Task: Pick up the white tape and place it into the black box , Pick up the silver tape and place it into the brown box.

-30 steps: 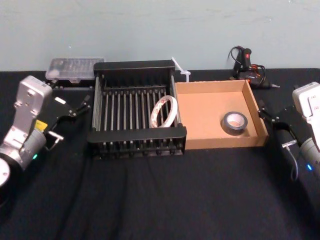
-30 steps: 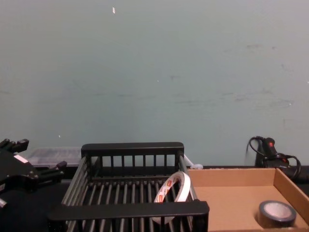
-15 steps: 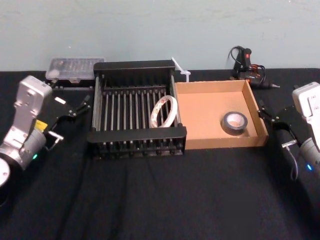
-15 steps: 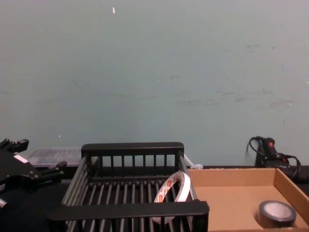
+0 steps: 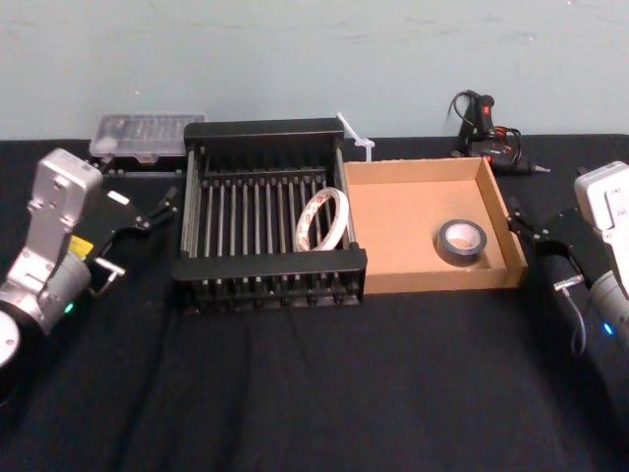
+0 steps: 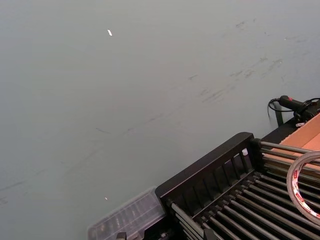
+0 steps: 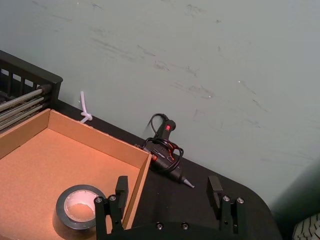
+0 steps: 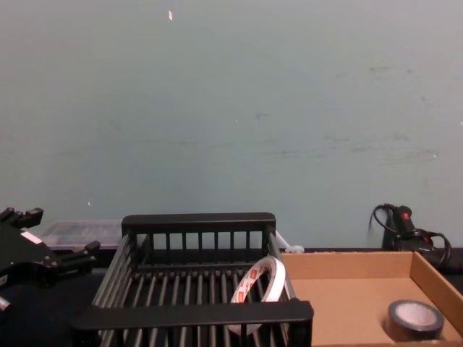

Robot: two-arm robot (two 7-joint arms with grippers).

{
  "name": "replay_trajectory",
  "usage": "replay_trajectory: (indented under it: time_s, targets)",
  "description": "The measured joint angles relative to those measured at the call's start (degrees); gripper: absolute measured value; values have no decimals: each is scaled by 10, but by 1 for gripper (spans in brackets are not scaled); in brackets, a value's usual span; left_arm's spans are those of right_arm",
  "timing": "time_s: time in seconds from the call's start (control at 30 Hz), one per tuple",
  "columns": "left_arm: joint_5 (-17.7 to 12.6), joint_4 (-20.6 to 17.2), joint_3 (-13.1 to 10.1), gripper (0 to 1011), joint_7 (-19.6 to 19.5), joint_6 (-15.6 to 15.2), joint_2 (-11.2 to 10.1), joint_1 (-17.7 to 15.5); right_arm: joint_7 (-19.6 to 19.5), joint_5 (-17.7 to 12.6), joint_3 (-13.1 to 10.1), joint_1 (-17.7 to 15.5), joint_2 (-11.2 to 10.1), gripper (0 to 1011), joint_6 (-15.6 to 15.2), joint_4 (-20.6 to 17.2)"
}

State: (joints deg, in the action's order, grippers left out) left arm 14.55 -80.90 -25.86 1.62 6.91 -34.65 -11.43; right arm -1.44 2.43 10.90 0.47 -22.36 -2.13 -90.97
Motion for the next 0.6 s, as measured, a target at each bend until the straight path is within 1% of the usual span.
replay_trajectory:
  time_s: [0.6]
  targets:
    - [0,0,0,1001,0,0,0,0,0,0,0,0,0,1002,0,0]
